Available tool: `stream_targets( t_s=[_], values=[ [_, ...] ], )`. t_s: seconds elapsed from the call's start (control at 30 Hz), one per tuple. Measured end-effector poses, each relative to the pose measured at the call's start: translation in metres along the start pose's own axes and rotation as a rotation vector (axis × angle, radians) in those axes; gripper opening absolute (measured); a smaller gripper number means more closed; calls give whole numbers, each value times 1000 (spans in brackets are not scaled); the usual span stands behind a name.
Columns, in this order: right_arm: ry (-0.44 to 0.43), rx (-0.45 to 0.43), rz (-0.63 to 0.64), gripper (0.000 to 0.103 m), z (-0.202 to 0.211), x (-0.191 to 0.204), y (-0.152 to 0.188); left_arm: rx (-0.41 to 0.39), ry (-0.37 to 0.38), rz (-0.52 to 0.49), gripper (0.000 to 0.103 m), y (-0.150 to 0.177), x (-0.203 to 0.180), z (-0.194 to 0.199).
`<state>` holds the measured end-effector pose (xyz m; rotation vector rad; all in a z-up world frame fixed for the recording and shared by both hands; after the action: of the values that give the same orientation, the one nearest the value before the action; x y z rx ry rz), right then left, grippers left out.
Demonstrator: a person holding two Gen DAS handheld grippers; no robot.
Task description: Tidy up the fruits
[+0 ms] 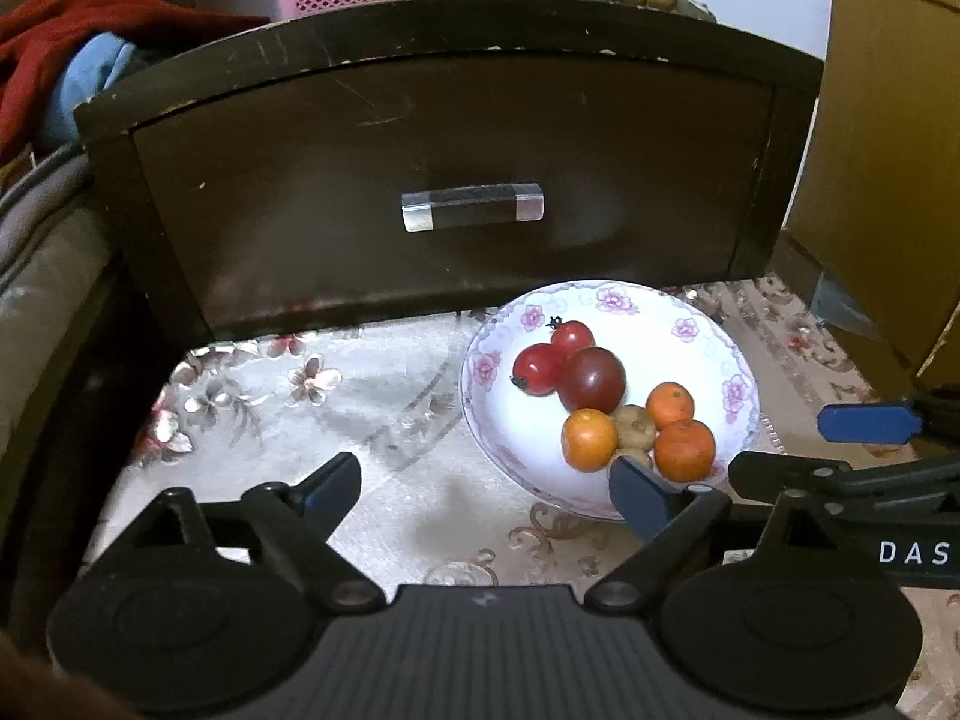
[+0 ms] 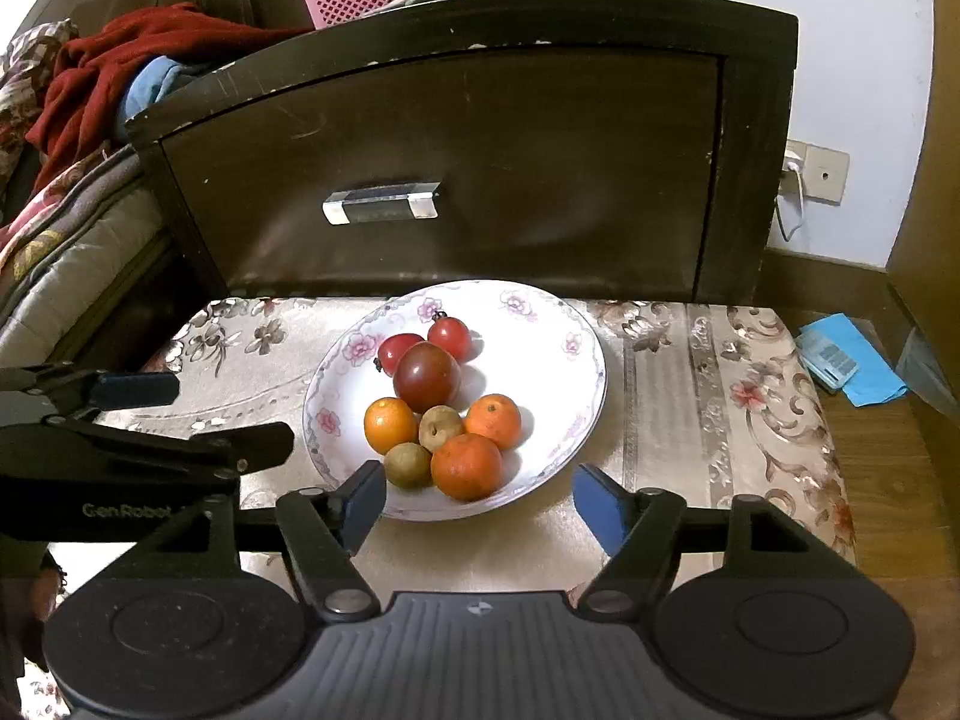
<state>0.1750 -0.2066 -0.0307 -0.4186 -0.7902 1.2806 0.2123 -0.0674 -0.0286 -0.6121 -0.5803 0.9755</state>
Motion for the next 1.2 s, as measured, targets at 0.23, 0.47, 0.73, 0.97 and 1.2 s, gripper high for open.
stream_targets(
  t_s=[0.23,0.47,0.73,0.97,1.2],
  values=[
    [-4,-4,-18,65,10,-1,5,43,-7,5,99,10,-4,3],
    [-5,-3,-39,66,20,-3,12,27,-3,64,103,19,1,16],
    [-6,15,-50,66,31,0,27,81,-1,84,103,39,2,21],
    [-8,25,-52,66,37,4,38,93,-6,85,103,49,1,27],
    [-8,28,-59,66,42,6,45,92,7,73,103,53,-4,35]
  ],
)
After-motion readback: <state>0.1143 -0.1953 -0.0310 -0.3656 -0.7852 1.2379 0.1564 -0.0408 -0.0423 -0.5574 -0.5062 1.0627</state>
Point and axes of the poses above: each gripper's, at about its wrist camera, not at the fingertips, and z roughly against the way its jaws point, x to its left, y to its underside, the point moved 6 cm from there along -z, roughly the way its jaws point, and after that the axes turned 15 degrees about -z, right-handed, at the moved point
